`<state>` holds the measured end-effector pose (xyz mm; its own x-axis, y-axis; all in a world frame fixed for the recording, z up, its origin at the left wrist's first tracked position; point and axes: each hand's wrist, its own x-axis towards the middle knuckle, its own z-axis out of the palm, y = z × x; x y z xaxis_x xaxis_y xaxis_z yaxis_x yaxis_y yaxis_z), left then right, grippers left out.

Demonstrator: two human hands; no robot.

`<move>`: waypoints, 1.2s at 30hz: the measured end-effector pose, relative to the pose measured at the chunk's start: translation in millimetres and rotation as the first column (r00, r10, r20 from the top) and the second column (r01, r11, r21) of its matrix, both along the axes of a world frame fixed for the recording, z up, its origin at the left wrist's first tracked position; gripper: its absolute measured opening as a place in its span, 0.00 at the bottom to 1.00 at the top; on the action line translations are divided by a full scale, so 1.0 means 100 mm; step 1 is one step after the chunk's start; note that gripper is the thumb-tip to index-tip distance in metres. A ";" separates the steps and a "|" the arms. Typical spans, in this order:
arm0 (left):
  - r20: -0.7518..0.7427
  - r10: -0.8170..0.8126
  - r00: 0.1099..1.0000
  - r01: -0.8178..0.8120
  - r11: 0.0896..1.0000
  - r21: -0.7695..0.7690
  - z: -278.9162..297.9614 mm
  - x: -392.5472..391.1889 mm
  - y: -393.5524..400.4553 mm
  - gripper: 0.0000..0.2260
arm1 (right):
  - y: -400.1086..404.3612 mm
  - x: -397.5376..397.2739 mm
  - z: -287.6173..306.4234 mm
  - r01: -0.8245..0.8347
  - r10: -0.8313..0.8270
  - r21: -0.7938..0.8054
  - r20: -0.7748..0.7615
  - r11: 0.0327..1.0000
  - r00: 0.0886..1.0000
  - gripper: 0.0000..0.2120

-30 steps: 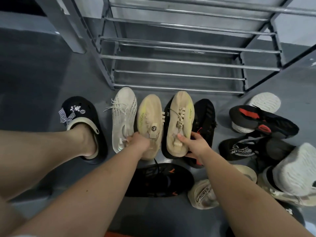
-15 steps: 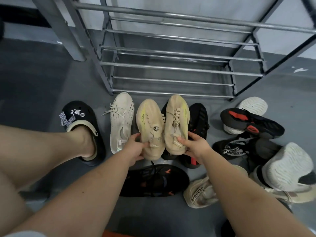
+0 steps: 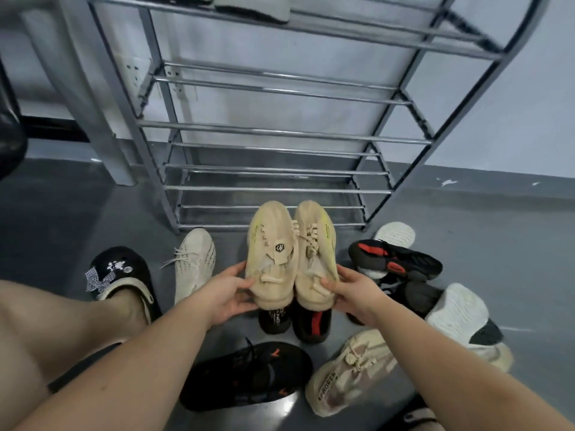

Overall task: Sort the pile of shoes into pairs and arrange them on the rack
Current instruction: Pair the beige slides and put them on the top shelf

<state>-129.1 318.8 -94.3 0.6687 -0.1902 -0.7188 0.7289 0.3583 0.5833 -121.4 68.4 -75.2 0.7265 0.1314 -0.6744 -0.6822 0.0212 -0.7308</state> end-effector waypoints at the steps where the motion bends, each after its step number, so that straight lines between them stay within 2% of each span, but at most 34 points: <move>1: 0.019 -0.009 1.000 0.010 1.000 -0.010 0.10 0.03 -0.07 0.26 | -0.07 -0.01 0.12 0.008 -0.009 0.011 0.021 1.000 1.000 0.23; 4: 0.071 -0.067 0.995 0.069 0.997 -0.032 0.36 0.09 -0.31 0.24 | -0.30 -0.09 0.51 0.032 -0.033 0.017 0.080 0.999 0.996 0.20; 8: 0.155 -0.160 0.975 0.170 0.984 -0.055 0.76 0.16 -0.58 0.22 | -0.62 -0.20 0.96 0.116 -0.118 0.016 0.133 0.993 0.984 0.20; 16: 0.337 -0.299 0.893 0.333 0.942 -0.047 1.70 0.21 -0.88 0.18 | -0.98 -0.49 1.80 0.204 -0.202 0.012 0.226 0.979 0.953 0.29; 20: 0.432 -0.327 0.840 0.379 0.924 -0.038 2.16 0.21 -0.99 0.18 | -1.07 -0.62 2.26 0.223 -0.226 0.043 0.279 0.974 0.933 0.18; 26: 0.557 -0.304 0.773 0.366 0.930 -0.001 2.82 0.26 -1.09 0.15 | -1.14 -0.57 2.87 0.212 -0.221 0.066 0.379 0.975 0.898 0.15; 29: 0.581 -0.237 0.779 0.309 0.951 -0.027 3.06 0.36 -1.09 0.12 | -1.13 -0.40 3.11 0.211 -0.213 0.054 0.449 0.976 0.868 0.14; 32: 0.596 -0.173 0.784 0.248 0.968 -0.045 3.23 0.52 -1.05 0.14 | -1.04 -0.16 3.30 0.251 -0.230 0.031 0.525 0.967 0.820 0.12; 36: 0.601 -0.123 0.790 0.164 0.986 -0.014 3.37 0.76 -1.00 0.13 | -0.92 0.29 3.38 0.271 -0.273 0.081 0.517 0.959 0.811 0.12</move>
<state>-53.2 218.5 242.8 0.9218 -0.3483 -0.1700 0.2896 0.3276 0.8993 -92.7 -23.3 262.9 0.9743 -0.1226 -0.1888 -0.1696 0.1518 -0.9737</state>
